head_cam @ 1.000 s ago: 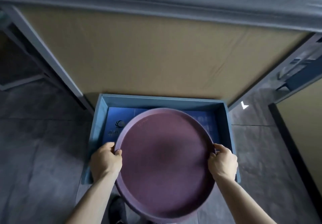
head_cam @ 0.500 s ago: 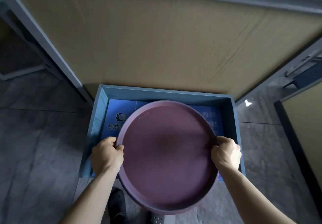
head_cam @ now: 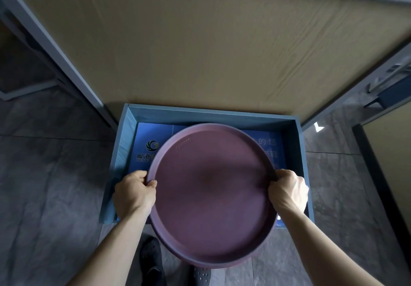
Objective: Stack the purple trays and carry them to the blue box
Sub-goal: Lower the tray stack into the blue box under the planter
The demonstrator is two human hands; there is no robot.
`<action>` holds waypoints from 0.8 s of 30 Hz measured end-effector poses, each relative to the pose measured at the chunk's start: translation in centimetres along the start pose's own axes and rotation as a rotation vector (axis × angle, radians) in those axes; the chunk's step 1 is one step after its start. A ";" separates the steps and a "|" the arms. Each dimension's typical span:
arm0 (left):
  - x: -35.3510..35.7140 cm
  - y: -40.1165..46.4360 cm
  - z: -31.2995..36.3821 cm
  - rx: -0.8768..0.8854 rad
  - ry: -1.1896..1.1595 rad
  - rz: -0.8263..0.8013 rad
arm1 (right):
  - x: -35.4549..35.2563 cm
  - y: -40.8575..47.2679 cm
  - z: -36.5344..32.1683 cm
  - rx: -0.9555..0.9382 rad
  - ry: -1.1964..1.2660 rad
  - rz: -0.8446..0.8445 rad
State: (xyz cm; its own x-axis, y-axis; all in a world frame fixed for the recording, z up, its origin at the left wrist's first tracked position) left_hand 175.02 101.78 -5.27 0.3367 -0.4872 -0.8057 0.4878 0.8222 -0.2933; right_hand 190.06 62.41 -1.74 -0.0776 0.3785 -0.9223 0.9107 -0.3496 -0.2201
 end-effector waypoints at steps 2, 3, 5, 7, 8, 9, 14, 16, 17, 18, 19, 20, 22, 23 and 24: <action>0.0 0.1 -0.1 -0.007 -0.004 0.002 | 0.1 -0.1 0.2 0.017 0.033 0.005; 0.0 0.2 -0.1 -0.011 -0.003 0.000 | 0.1 -0.1 0.4 0.031 0.049 0.003; 0.1 0.3 -0.1 -0.003 0.007 0.004 | -0.1 0.0 0.5 0.057 0.075 -0.014; 0.0 0.5 0.3 0.009 0.025 0.018 | -0.2 0.2 0.7 0.072 0.089 -0.036; -0.1 0.6 0.5 0.013 0.033 0.024 | -0.1 0.3 0.7 0.076 0.090 -0.043; -0.1 0.7 0.7 0.016 0.037 0.028 | 0.0 0.4 0.7 0.077 0.088 -0.046; -0.4 0.9 1.2 0.041 0.037 0.047 | 0.2 0.4 0.8 0.091 0.093 -0.033; -0.4 0.8 1.2 0.051 0.049 0.049 | 0.2 0.4 0.8 0.091 0.091 -0.041; -0.5 0.8 1.3 0.052 0.052 0.048 | 0.1 0.5 0.8 0.089 0.091 -0.042; -0.5 0.8 1.3 0.053 0.053 0.047 | 0.1 0.5 0.8 0.087 0.090 -0.042; -0.6 0.9 1.4 0.053 0.051 0.045 | 0.0 0.4 0.9 0.085 0.091 -0.040; -0.7 1.0 1.4 0.054 0.044 0.040 | 0.0 0.3 0.9 0.083 0.095 -0.038; -0.6 1.3 1.5 0.066 0.032 0.018 | 0.1 0.3 0.9 0.082 0.099 -0.038; -0.5 1.3 1.5 0.076 0.029 0.007 | 0.1 0.3 0.9 0.082 0.098 -0.041; -0.4 1.3 1.6 0.082 0.029 0.001 | 0.2 0.3 0.9 0.080 0.097 -0.042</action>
State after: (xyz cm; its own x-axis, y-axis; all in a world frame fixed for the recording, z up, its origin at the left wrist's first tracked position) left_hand 176.81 102.62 -4.49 0.3145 -0.4769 -0.8207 0.5519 0.7953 -0.2507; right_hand 189.95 61.60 -2.24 -0.0717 0.4743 -0.8774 0.8718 -0.3975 -0.2862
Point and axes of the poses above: each hand's wrist, its own y-axis towards the middle knuckle, its own x-axis out of the palm, z = x × y, the point moved 10 cm from there along y, towards the middle knuckle, and after that the axes turned 2 degrees about z, right-handed, at the moved point
